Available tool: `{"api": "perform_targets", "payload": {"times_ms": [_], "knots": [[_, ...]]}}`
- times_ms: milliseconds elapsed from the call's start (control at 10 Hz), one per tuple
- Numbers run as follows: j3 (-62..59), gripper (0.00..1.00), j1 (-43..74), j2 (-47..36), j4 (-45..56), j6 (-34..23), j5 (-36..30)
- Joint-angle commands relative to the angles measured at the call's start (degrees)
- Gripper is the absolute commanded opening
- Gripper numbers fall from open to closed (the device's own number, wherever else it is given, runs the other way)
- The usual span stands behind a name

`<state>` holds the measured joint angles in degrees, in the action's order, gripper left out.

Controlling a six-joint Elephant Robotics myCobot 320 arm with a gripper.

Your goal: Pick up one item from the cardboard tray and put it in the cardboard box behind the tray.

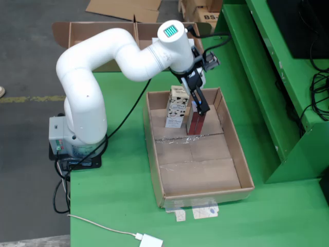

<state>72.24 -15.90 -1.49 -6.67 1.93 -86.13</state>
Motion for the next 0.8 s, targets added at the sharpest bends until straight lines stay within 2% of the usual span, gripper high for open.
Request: {"api": "perform_targets", "payload": {"times_ms": [0,700], "knots": [[-7.33,1.00,-5.29,-2.51,3.63,1.38,1.48],[-9.42,1.00,-8.94,-0.72,4.51,2.47,2.76]]}}
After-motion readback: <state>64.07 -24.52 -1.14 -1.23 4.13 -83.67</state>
